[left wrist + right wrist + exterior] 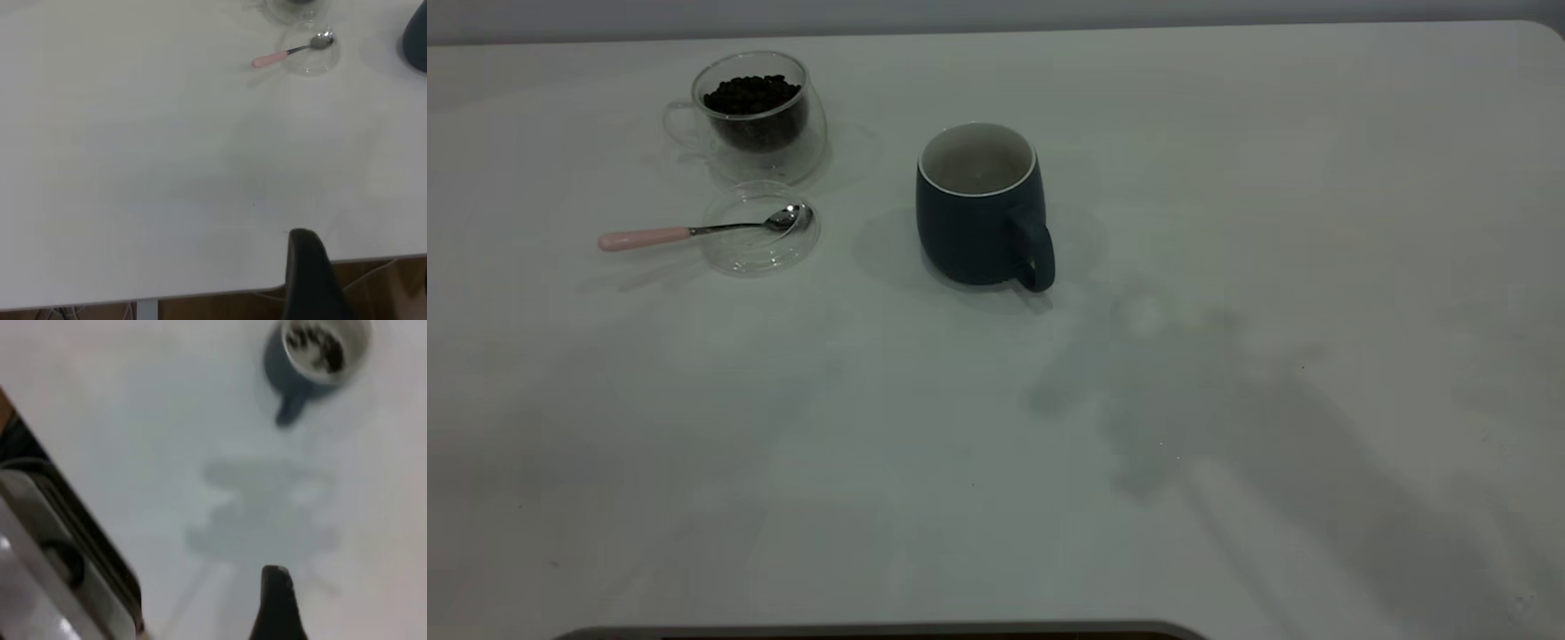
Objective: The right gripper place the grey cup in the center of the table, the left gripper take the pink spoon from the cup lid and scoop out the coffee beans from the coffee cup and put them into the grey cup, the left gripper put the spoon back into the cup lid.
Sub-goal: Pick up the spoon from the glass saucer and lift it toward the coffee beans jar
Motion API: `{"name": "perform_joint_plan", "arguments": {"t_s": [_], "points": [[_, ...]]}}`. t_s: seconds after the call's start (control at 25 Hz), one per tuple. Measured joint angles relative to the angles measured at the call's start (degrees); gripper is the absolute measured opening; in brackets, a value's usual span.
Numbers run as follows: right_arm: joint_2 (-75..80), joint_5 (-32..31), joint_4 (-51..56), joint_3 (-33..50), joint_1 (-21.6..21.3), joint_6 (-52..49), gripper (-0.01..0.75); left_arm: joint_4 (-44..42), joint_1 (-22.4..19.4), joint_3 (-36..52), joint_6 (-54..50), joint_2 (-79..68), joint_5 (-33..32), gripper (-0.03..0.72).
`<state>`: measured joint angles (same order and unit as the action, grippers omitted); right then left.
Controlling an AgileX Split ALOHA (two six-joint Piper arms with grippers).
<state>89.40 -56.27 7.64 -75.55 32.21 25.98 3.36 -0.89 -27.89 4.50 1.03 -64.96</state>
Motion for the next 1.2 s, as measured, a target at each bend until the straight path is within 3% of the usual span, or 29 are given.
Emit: {"name": "perform_joint_plan", "arguments": {"t_s": [0.2,0.48,0.76,0.96,1.2], "points": [[-10.64,-13.11,-4.22,0.0,-0.04,-5.6,0.59,0.0,0.0,0.0,0.0,0.0,0.0,0.465],[-22.0,-14.56,-7.18,6.34,-0.04,-8.49,0.59,0.0,0.0,0.0,0.0,0.0,0.0,0.465],[-37.33,-14.56,-4.93,22.79,-0.9,-15.34,0.59,0.0,0.0,0.0,0.0,0.0,0.0,0.465],[-53.14,-13.82,-2.12,34.49,-8.86,-17.32,0.59,0.0,0.0,0.0,0.0,0.0,0.0,0.465],[-70.32,-13.0,-2.98,41.48,-20.17,-18.81,0.59,0.0,0.0,0.0,0.0,0.0,0.0,0.465]]}}
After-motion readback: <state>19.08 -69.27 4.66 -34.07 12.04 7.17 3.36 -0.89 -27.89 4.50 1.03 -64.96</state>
